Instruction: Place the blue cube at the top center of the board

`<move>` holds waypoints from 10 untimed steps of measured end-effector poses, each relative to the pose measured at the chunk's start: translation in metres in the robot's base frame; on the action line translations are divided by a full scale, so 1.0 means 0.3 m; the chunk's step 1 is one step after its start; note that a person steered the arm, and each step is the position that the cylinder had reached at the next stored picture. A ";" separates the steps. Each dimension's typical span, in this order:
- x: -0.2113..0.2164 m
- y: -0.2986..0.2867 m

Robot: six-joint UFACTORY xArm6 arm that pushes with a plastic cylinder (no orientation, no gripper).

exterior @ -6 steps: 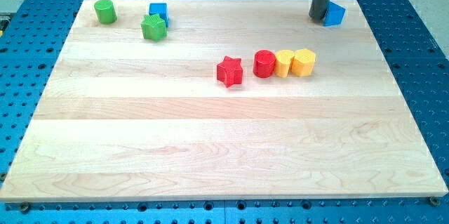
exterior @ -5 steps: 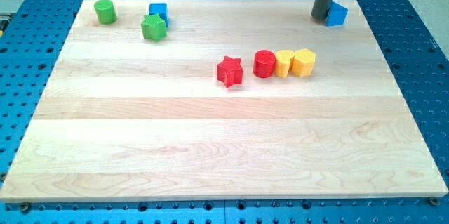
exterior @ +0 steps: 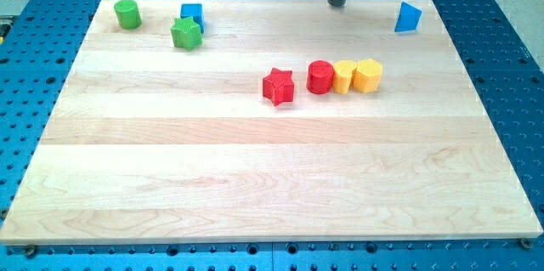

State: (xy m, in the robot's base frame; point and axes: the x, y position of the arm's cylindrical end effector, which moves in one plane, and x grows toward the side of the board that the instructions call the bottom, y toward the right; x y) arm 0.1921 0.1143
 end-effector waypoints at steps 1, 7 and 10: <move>0.000 -0.085; 0.024 -0.961; 0.224 -0.800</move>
State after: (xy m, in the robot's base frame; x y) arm 0.2592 -0.1256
